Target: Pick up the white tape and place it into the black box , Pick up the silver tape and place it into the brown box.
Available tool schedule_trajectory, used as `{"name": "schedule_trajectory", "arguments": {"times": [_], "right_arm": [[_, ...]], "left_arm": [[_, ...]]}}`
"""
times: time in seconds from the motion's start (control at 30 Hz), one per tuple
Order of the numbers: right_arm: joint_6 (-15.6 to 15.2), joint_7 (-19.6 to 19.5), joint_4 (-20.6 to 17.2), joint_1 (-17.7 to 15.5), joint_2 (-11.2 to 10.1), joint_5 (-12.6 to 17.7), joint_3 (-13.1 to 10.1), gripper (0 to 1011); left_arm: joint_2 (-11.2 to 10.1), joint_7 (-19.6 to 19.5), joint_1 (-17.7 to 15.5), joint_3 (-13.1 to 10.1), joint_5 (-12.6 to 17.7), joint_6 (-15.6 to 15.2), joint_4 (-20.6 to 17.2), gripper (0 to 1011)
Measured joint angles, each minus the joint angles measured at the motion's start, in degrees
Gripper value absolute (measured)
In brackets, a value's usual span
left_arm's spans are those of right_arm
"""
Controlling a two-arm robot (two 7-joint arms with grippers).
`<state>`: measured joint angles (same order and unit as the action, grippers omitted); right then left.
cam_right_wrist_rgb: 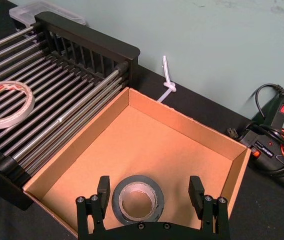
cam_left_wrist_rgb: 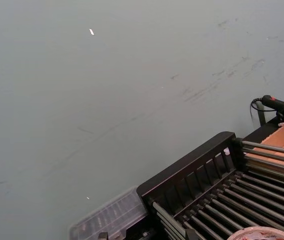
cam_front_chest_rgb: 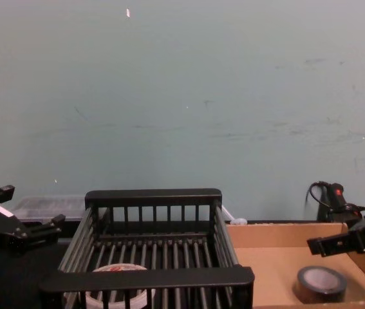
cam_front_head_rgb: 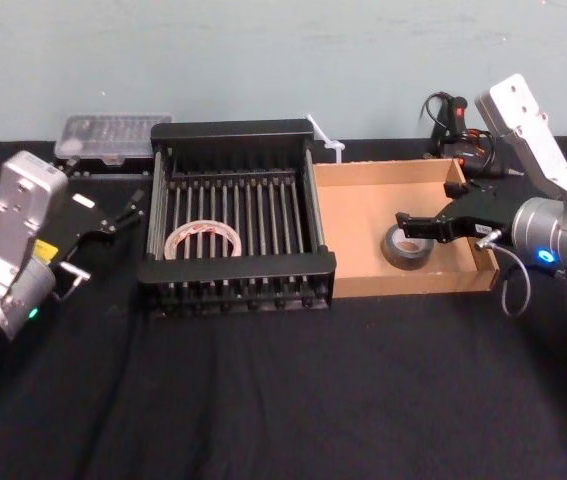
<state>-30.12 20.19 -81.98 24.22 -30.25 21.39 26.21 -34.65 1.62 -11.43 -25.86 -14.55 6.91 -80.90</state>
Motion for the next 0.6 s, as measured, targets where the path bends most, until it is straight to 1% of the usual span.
{"name": "schedule_trajectory", "arguments": {"times": [0.17,0.23,0.27,0.3,0.33,0.4,0.43,0.47,0.5,0.57,0.6], "right_arm": [[0.09,-0.12,-0.05,-0.1,0.04,-0.03,-0.07,1000],[0.69,-0.79,-0.42,-0.62,0.2,-0.46,-0.45,1000],[1.9,-2.02,-0.92,-1.36,0.47,-1.06,-1.04,1000],[1.9,-2.02,-0.92,-1.36,0.47,-1.06,-1.04,1000],[3.83,-3.6,-1.64,-2.5,0.79,-1.9,-1.72,1000],[5.9,-5.23,-2.24,-3.67,1.17,-2.65,-2.33,1002],[8.39,-6.91,-2.77,-4.99,1.64,-3.43,-2.95,1000],[9.71,-7.76,-2.97,-5.62,1.89,-3.89,-3.24,1000],[12.5,-9.48,-3.37,-7.1,2.47,-4.79,-3.82,1002],[15.52,-11.27,-3.57,-8.58,3.02,-5.86,-4.22,1002],[18.35,-12.9,-3.59,-9.98,3.56,-6.98,-4.5,1002]], "left_arm": [[0.0,0.0,0.0,0.0,0.0,0.0,0.0,1001],[0.0,0.0,0.0,0.0,0.0,0.0,0.0,1001],[0.0,0.0,0.0,0.0,0.0,0.0,0.0,1001],[0.0,0.0,0.0,0.0,0.0,0.0,0.0,1001],[0.0,0.0,0.0,0.0,0.0,0.0,0.0,1001],[0.0,0.0,0.0,0.0,0.0,0.0,0.0,1001],[0.0,0.0,0.0,0.0,0.0,0.0,0.0,1001],[0.0,0.0,0.0,0.0,0.0,0.0,0.0,1002],[0.0,0.0,0.0,0.0,0.0,0.0,0.0,1001],[0.0,0.0,0.0,0.0,0.0,0.0,0.0,1001],[0.0,0.0,0.0,0.0,0.0,0.0,0.0,1002]]}}
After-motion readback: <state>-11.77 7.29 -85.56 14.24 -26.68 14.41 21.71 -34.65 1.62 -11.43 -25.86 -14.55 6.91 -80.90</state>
